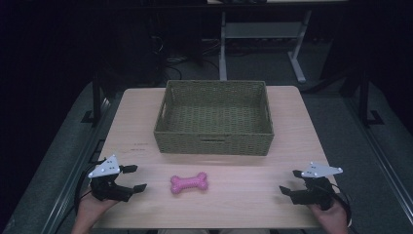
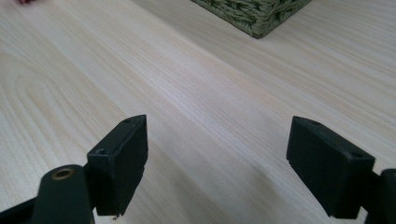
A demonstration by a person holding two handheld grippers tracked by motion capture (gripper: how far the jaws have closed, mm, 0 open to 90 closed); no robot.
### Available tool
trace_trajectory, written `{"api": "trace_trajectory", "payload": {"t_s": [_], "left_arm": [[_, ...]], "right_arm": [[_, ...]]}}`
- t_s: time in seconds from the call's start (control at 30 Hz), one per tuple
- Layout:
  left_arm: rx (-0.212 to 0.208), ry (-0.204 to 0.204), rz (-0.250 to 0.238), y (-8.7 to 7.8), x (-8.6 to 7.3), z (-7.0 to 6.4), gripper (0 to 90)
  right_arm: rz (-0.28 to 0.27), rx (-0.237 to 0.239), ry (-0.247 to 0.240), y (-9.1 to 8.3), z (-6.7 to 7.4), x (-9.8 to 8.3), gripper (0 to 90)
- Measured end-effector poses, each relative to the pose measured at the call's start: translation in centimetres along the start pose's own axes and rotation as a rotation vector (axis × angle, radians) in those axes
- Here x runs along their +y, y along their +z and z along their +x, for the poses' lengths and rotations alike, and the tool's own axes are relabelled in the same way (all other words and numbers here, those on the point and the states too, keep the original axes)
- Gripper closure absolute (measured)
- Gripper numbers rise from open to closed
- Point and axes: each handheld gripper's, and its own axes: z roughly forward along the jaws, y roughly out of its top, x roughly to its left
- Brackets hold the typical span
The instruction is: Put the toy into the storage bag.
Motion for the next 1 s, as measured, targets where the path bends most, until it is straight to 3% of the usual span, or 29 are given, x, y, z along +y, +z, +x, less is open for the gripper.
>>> {"api": "trace_trajectory", "payload": {"t_s": [0.47,0.57,0.83,1.0], "left_arm": [[0.003,0.032,0.053,0.3,1.2,-0.3,21.8],[0.015,0.073,0.103,0.9,2.0,-0.8,21.8],[0.003,0.142,0.160,1.9,4.2,-1.6,21.6],[-0.004,0.159,0.196,2.2,5.1,-1.9,20.8]], "right_arm": [[0.002,0.010,-0.011,-0.1,0.4,0.0,20.2],[0.002,0.015,-0.016,-0.1,0.4,0.0,20.1],[-0.004,0.019,-0.030,-0.1,0.7,0.1,20.1],[-0.003,0.024,-0.032,-0.2,0.8,0.2,20.1]]}}
